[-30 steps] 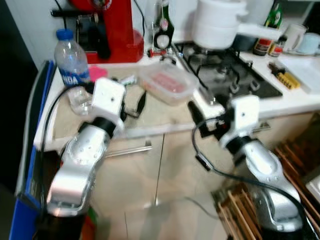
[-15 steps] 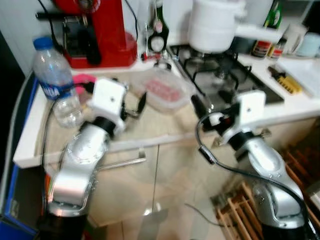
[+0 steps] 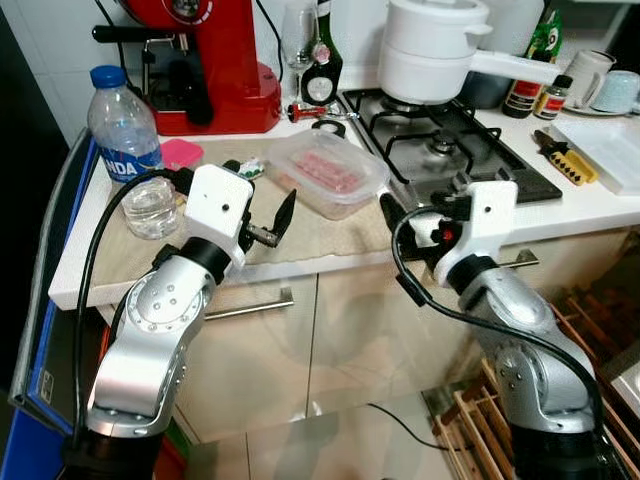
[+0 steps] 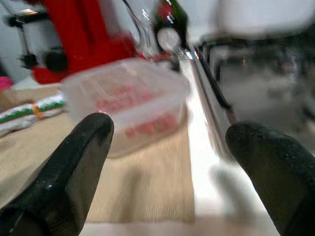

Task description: Restocking fridge

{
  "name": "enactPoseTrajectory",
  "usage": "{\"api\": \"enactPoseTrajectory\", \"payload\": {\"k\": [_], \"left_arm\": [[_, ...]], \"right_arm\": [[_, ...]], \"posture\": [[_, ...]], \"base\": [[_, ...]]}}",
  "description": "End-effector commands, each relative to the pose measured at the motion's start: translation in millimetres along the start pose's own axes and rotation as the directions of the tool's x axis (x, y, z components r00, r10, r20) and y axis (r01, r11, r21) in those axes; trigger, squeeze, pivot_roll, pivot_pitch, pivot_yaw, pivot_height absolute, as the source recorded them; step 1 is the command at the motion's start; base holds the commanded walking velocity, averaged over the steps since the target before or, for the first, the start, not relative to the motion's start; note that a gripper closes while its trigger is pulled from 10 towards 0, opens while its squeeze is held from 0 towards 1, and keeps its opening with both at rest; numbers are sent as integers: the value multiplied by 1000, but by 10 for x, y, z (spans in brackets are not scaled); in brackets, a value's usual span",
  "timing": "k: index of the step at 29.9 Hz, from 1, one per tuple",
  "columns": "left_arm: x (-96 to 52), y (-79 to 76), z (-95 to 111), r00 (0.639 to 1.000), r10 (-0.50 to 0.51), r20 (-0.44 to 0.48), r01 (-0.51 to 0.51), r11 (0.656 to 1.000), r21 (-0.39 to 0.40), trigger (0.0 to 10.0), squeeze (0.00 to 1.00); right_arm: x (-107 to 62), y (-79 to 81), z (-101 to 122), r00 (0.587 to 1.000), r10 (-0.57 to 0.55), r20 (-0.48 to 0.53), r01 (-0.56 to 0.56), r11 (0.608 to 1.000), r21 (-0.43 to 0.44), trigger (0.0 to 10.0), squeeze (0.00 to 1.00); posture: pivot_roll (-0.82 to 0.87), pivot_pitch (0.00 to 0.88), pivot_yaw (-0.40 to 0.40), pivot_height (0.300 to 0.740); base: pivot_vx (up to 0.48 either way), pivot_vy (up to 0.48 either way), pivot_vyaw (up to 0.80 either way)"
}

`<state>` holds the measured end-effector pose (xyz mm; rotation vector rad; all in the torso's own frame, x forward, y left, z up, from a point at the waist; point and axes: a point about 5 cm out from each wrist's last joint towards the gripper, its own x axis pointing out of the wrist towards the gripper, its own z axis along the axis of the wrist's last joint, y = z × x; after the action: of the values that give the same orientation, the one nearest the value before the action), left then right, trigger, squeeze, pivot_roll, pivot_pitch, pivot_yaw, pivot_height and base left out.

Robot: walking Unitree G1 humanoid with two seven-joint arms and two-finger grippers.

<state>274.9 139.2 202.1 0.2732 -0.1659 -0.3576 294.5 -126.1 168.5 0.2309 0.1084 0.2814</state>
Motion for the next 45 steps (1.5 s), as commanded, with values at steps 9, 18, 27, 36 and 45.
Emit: {"api": "enactPoseTrajectory", "payload": {"k": [9, 18, 27, 36, 45], "left_arm": [[-181, 74, -99, 1000, -12, -1, 12, 1000, 13, 10000, 0], [-390, -82, -116, 995, -96, 25, 96, 995, -15, 10000, 0], [-354, -96, -69, 992, -116, 51, 117, 993, -7, 10000, 0], [-361, -104, -62, 991, -122, 53, 123, 992, -8, 10000, 0], [-361, -127, -52, 990, -131, 56, 132, 991, -15, 10000, 0]], "right_arm": [[332, 141, 45, 998, 36, -55, -12, 926, 377, 10000, 1000], [494, 184, 191, 999, 31, -35, -12, 893, 450, 10000, 1000], [669, 328, 142, 989, 83, -118, -6, 841, 541, 10000, 0], [758, 374, 125, 983, 97, -157, 24, 777, 629, 10000, 0], [780, 402, 75, 978, 121, -169, 32, 715, 698, 0, 0]], "posture": [[73, 0, -38, 740], [83, 0, -54, 740], [83, 0, -55, 740], [76, 15, -54, 740], [73, 27, -57, 740]], "base": [[0, 0, 0], [0, 0, 0], [0, 0, 0], [0, 0, 0], [0, 0, 0]]}}
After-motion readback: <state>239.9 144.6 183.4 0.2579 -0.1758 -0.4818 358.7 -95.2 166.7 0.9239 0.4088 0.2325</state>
